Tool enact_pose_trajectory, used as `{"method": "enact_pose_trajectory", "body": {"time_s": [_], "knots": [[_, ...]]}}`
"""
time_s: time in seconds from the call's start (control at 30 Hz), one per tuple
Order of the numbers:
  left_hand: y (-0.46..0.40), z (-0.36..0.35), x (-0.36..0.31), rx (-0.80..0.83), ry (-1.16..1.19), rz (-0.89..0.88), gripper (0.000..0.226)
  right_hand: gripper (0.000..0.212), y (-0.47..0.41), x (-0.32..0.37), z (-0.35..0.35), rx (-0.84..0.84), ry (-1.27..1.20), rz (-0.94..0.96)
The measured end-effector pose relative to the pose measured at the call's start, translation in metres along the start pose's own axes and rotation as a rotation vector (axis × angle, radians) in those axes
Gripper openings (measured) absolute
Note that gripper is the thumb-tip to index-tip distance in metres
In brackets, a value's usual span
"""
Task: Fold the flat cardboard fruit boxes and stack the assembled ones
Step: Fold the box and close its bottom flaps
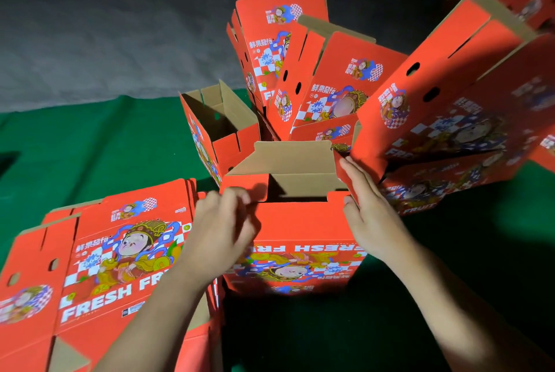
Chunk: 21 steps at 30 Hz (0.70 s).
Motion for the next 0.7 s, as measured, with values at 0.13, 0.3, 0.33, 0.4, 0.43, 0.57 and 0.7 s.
{"method": "enact_pose_trajectory", "body": {"time_s": [0.13, 0.3, 0.33, 0.4, 0.43, 0.57, 0.7], "knots": [[-0.041, 0.002, 0.000, 0.248, 0.051, -0.081, 0.053, 0.072, 0.001, 0.000, -0.004, 0.003, 0.008, -0.007], [-0.072, -0.018, 0.003, 0.169, -0.243, 0.133, 0.037, 0.071, 0.004, 0.000, -0.004, 0.020, 0.066, 0.013], [-0.074, -0.021, 0.003, 0.172, -0.261, 0.180, 0.036, 0.068, 0.005, 0.000, -0.005, 0.041, 0.079, 0.009], [-0.076, -0.024, 0.001, 0.156, -0.272, 0.246, 0.038, 0.056, 0.006, -0.001, -0.007, 0.104, 0.107, -0.032], [-0.075, -0.024, 0.001, 0.113, -0.266, 0.248, 0.041, 0.050, 0.006, -0.002, -0.007, 0.137, 0.127, -0.055], [-0.065, -0.023, 0.002, -0.001, -0.065, 0.201, 0.051, 0.044, -0.003, -0.002, -0.005, 0.116, 0.019, -0.201], [-0.059, -0.023, 0.020, 0.165, 0.653, 0.397, 0.060, 0.074, -0.025, 0.002, 0.003, -0.267, -0.209, -0.388]]}}
Point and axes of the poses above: each hand's wrist, its own y-axis away from the middle knuckle, its own z-axis out of the back of the hand, x = y × z, the point moved 2 cm from there along -y, towards the middle knuckle, and after that the axes turned 11 degrees about -y, right-handed, at the moved point
